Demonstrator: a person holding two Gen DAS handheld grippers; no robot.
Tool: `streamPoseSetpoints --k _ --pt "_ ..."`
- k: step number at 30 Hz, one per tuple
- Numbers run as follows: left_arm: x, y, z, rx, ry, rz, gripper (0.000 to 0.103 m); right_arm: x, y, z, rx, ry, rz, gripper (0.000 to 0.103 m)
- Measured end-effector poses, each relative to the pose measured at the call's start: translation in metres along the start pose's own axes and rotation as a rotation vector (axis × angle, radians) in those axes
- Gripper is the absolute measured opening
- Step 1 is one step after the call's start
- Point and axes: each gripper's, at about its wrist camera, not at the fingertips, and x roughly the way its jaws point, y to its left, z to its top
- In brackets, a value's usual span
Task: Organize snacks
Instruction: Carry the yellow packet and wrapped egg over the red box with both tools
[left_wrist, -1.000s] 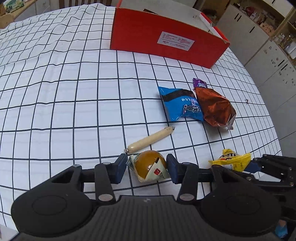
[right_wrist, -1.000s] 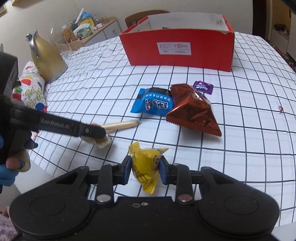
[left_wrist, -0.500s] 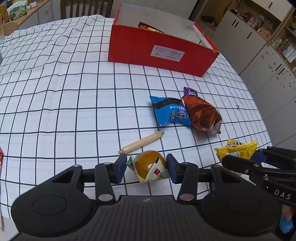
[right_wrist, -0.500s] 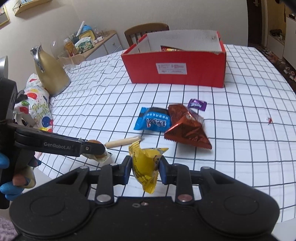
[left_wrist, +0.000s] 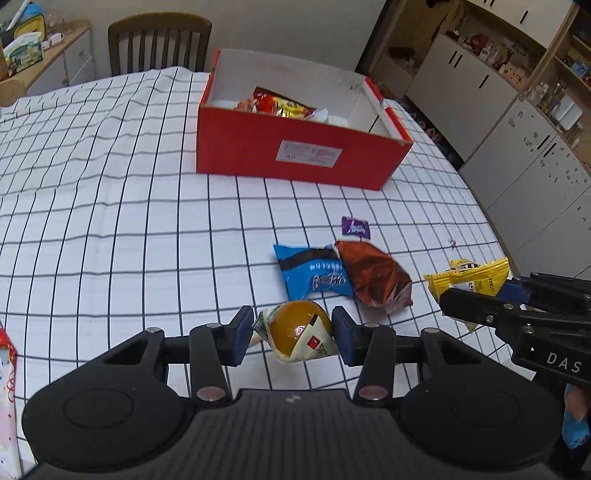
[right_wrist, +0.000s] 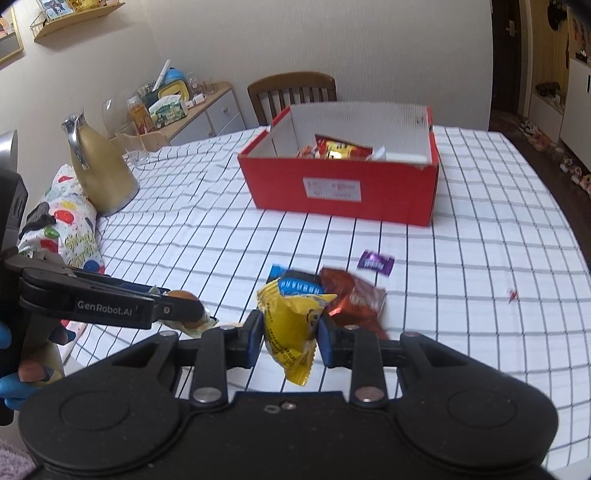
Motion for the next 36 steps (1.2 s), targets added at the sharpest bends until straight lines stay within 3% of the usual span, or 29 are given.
streamPoseSetpoints --k 23,36 --pt "-0.002 -0.028 0.115 0.079 -0.152 0.008 0.046 0.001 -0.024 0.091 -0.118 -0.129 -0.058 0.029" --pt "0.028 -0.028 0.172 0.077 -0.193 0.085 0.046 0.031 -0.048 0.143 -0.129 -0.165 -0.112 0.029"
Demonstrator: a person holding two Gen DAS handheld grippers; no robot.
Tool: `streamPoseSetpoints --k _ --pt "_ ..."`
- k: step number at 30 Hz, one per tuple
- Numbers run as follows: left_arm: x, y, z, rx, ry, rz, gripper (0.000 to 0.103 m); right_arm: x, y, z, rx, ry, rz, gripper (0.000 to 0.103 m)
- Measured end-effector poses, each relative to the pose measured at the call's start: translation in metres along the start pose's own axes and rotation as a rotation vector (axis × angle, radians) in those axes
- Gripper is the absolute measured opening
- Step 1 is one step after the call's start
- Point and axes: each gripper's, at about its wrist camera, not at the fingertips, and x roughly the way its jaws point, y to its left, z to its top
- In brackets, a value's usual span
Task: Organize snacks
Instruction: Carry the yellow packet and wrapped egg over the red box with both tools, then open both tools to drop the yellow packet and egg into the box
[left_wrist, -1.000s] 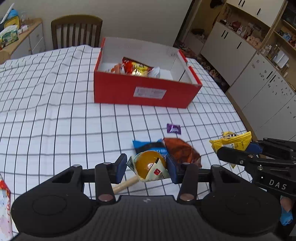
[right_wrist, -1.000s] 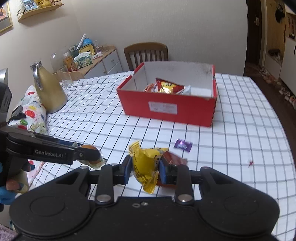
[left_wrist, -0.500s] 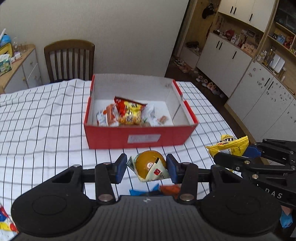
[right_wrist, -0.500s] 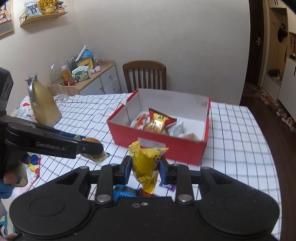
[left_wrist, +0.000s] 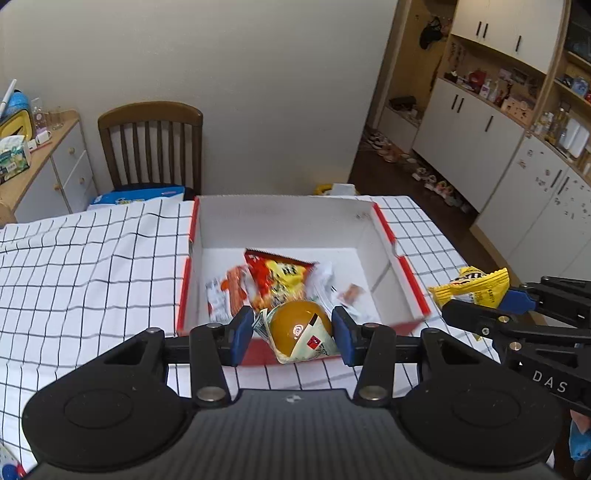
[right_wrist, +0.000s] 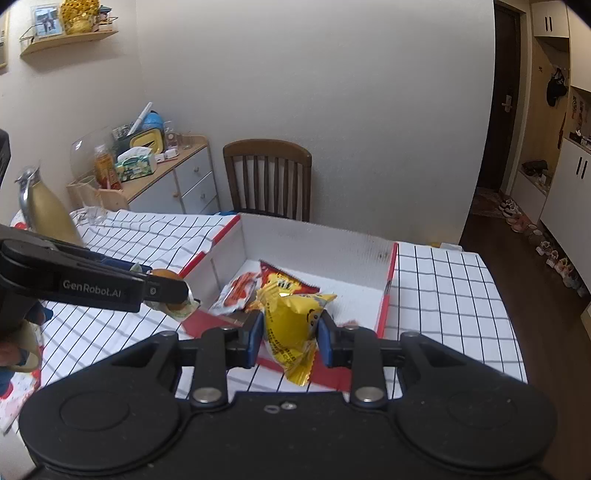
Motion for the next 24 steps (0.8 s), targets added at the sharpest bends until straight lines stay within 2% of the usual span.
streamPoseSetpoints --k 12,24 --pt "0.049 0.013 0.033 -0.014 0.013 0.082 0.046 0.054 -0.019 0.016 -0.012 0.045 -0.044 0.029" --pt "0.102 0.03 0.044 -0.043 0.055 0.166 0.046 0.118 -0.036 0.02 0.005 0.151 -0.079 0.029"
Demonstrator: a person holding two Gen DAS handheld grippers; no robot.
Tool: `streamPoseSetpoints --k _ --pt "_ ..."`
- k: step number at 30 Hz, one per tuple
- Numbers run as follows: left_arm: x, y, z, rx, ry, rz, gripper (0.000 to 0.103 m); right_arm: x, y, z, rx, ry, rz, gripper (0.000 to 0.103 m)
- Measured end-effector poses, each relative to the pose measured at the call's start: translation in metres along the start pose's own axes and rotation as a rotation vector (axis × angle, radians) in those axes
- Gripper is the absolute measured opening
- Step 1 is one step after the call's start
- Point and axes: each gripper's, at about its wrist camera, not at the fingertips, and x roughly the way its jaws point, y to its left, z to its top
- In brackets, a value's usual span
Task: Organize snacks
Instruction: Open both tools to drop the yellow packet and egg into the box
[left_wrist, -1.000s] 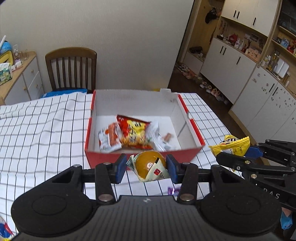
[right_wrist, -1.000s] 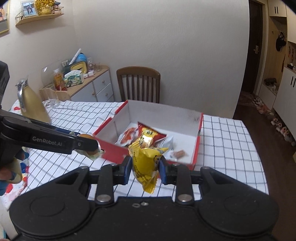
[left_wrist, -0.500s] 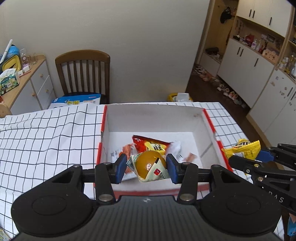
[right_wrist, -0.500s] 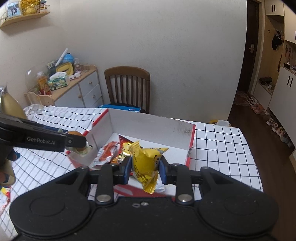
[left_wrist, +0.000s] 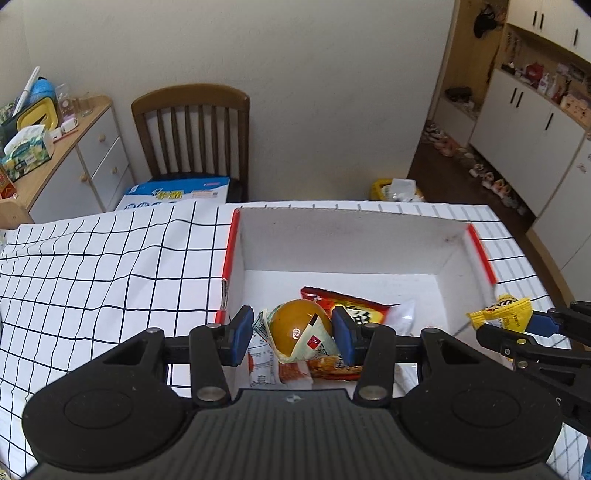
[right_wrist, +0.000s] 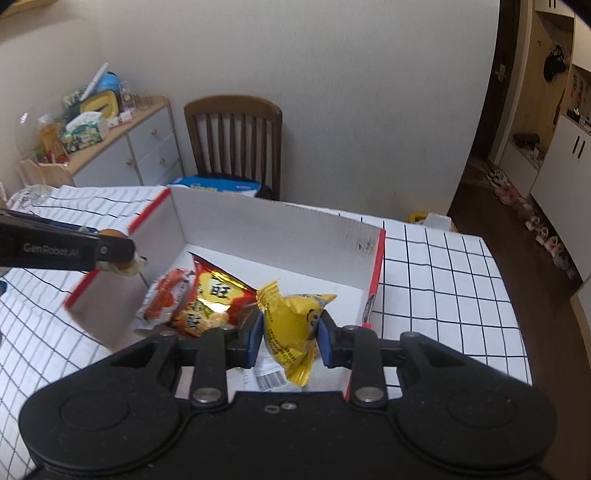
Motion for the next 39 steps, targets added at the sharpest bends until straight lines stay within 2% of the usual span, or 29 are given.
streamPoseSetpoints --k 10,20,29,34,39 --pt "0.036 -0.004 0.002 0.043 0.032 0.069 0.046 0.046 -0.001 0.003 0.022 0.116 -0.021 0.029" --pt "0.059 -0.009 -0.001 0.08 0.067 0.095 0.046 0.071 0.004 0.004 -0.025 0.165 -0.062 0.029" --pt "0.067 -0.015 -0.008 0.124 0.093 0.097 0.046 0.08 0.008 0.004 -0.053 0.179 -0.073 0.032" --pt "0.07 -0.015 -0.012 0.111 0.124 0.087 0.046 0.081 0.011 0.004 -0.058 0.183 -0.071 0.033" --pt "0.07 -0.012 -0.016 0.089 0.152 0.058 0.047 0.075 0.011 0.004 -0.054 0.159 -0.068 0.045"
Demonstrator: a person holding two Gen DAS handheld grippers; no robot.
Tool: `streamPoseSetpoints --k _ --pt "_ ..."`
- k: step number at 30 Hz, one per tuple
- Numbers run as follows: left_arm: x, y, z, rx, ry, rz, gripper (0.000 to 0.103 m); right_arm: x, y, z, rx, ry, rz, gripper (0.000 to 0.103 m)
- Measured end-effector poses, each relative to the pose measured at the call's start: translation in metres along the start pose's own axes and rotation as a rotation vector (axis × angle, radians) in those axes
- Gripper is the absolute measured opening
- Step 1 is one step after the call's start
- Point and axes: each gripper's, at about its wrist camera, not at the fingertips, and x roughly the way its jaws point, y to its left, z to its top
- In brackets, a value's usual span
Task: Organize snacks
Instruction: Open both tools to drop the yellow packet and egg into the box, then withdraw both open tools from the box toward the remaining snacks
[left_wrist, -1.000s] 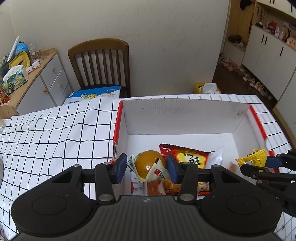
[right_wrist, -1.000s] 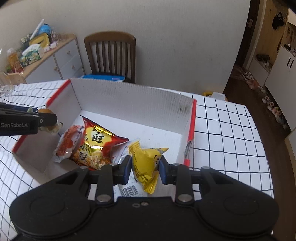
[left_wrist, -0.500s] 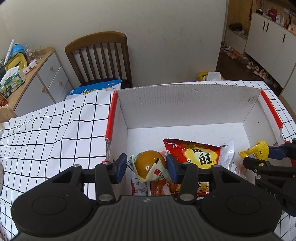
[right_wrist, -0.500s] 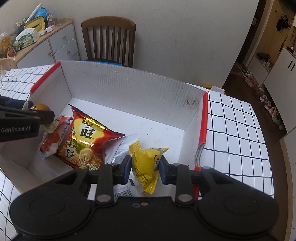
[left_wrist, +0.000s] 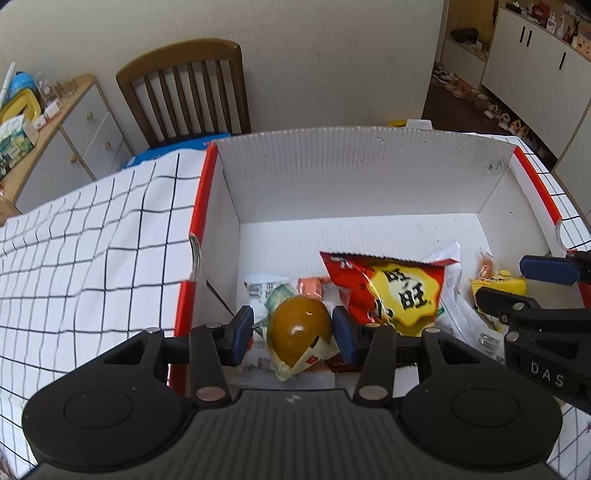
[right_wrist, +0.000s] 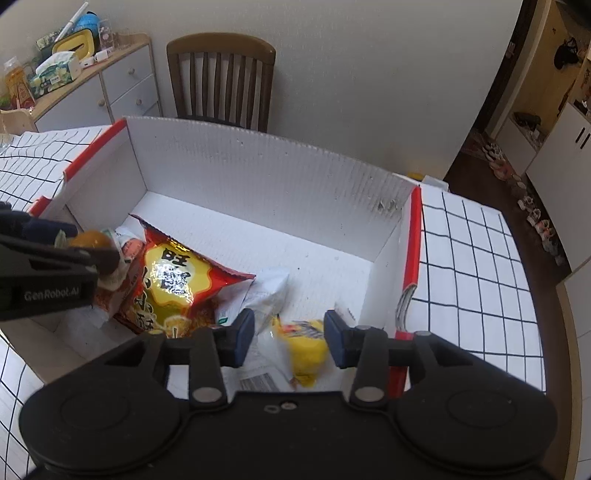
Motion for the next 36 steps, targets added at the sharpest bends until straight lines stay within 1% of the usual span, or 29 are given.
streamPoseSetpoints --k 2,4,5,7,8,14,19,26,36 --pt "-0.001 0.0 -0.002 -0.005 0.004 0.0 0.047 -0.004 0.0 -0.001 -0.005 -0.01 0.014 0.049" --pt "-0.004 0.001 -0.004 -0.008 -0.007 -0.012 0.047 -0.007 0.002 -0.003 -0.016 -0.02 0.01 0.051" --pt "-0.007 0.001 -0.004 -0.01 -0.015 -0.018 0.049 -0.009 0.003 -0.004 -0.021 -0.022 0.01 0.052" --pt "-0.013 0.002 -0.004 -0.017 -0.032 -0.025 0.058 -0.012 0.003 -0.006 -0.018 -0.025 0.013 0.055" --pt "-0.016 0.003 -0.004 -0.021 -0.04 -0.033 0.059 -0.013 0.003 -0.006 -0.015 -0.027 0.015 0.057" --pt "-0.036 0.006 -0.006 -0.029 -0.071 -0.057 0.059 -0.027 0.001 -0.009 0.006 -0.043 0.031 0.063" --pt "-0.054 0.007 -0.011 -0.032 -0.095 -0.066 0.059 -0.044 0.001 -0.01 0.018 -0.067 0.041 0.064" --pt "-0.083 0.01 -0.02 -0.03 -0.135 -0.079 0.059 -0.07 0.002 -0.014 0.04 -0.105 0.063 0.071" --pt "-0.123 0.012 -0.039 -0.015 -0.197 -0.095 0.059 -0.109 0.003 -0.024 0.063 -0.166 0.104 0.075"
